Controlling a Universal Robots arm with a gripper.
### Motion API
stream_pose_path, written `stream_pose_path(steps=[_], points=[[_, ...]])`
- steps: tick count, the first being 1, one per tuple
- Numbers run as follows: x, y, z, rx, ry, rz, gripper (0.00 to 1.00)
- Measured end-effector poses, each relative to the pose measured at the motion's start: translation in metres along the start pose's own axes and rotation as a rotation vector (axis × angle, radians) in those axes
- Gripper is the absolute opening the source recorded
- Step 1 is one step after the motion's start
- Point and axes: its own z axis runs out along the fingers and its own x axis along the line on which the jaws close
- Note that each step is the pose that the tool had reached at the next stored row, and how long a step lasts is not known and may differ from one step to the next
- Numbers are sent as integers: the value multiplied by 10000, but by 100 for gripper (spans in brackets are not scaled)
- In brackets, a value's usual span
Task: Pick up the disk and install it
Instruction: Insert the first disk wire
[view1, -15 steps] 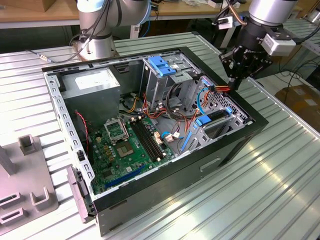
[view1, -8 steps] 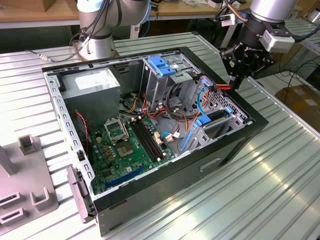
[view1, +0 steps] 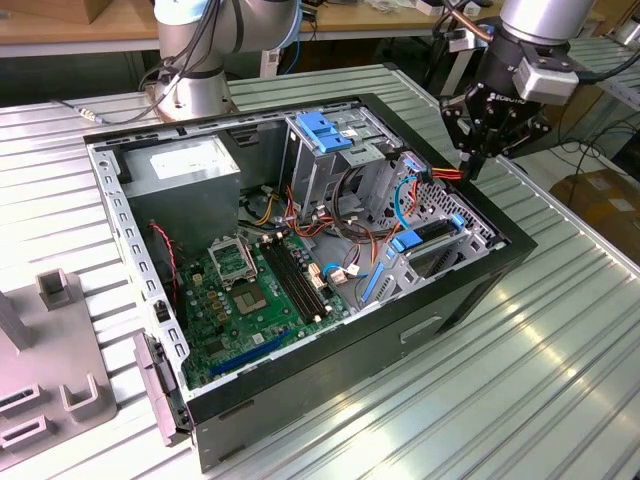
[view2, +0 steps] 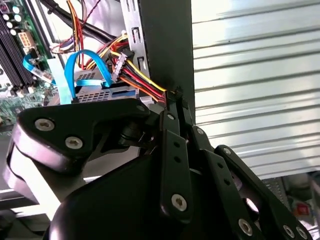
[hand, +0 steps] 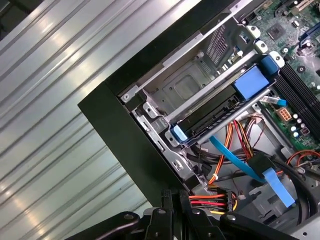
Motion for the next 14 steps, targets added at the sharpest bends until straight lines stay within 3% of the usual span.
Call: stream_pose_path(steps=[6,9,14], points=[[0,0,0,-100,16,730,16],[0,0,0,-189,21,1468,16],[-51,42,-5,-193,21,1513,16]])
